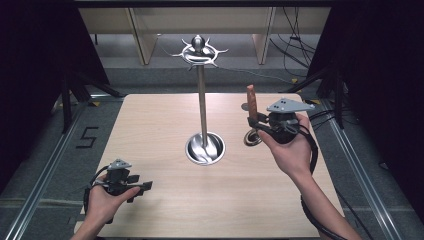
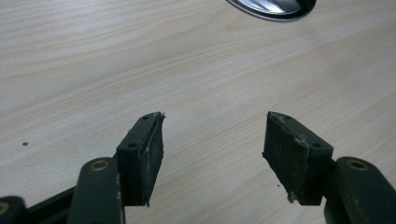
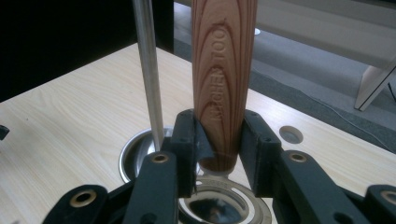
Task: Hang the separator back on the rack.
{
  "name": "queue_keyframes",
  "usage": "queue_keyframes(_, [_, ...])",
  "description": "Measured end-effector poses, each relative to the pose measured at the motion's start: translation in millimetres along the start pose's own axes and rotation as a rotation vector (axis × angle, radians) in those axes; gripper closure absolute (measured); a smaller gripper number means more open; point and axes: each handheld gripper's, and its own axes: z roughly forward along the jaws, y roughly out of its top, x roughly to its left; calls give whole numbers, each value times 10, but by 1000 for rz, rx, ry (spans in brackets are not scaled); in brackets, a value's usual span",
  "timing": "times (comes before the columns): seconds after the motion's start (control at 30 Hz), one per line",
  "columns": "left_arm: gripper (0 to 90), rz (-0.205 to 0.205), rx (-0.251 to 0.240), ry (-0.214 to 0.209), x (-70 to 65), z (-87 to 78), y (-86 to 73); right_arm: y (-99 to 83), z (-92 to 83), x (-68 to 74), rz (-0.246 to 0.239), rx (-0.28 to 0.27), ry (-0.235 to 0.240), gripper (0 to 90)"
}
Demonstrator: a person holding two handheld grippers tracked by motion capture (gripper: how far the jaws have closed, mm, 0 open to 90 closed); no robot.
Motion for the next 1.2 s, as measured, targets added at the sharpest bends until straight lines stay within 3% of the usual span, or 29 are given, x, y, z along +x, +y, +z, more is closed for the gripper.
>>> queue_keyframes(0.03, [370, 19, 14, 2, 14, -13, 4, 7, 2, 6, 8, 0, -2, 696])
queue_keyframes(0.07, [370, 15, 9, -9, 19, -11, 7, 13, 20, 1, -4, -19, -10, 696])
queue_keyframes(0.1, [370, 18, 15, -10, 22, -18, 11, 21, 16, 12, 12, -7, -4, 695])
queue_keyframes(0.13, [370, 18, 12, -9, 21, -18, 11, 31, 18, -3, -6, -4, 3, 696])
queue_keyframes(0.5, [370, 17, 5, 2, 19, -29, 8, 113, 72, 28, 2, -17, 8, 696])
queue_keyframes(0.53, [370, 1, -11, -7, 17, -19, 8, 113, 89, 38, 5, -37, -3, 696])
queue_keyframes(0.6, [370, 19, 13, -11, 39, -36, 14, 126, 83, 44, 17, -12, 7, 695])
queue_keyframes(0.77, [371, -8, -14, -3, 13, -13, 10, 173, 94, 40, 12, -13, 12, 695])
queue_keyframes(0.8, [370, -7, -15, -2, 12, -13, 11, 182, 107, 36, 2, -38, 3, 696])
queue_keyframes(0.83, [371, -7, -15, -2, 12, -13, 11, 196, 87, 42, 13, -17, 16, 696])
queue_keyframes(0.9, [371, -7, -14, -3, 13, -13, 11, 213, 103, 45, 7, -41, 10, 696])
queue_keyframes(1.0, [370, -7, -15, -3, 14, -13, 11, 245, 105, 40, -6, -31, 35, 695])
queue_keyframes(1.07, [370, 19, 2, -5, 30, -33, 13, 252, 115, 64, 11, -41, 22, 696])
queue_keyframes(1.1, [371, 19, 0, -4, 29, -33, 12, 262, 122, 47, -12, -51, 24, 696])
queue_keyframes(1.2, [370, 17, 6, -10, 34, -40, 17, 279, 120, 56, -10, -40, 41, 696])
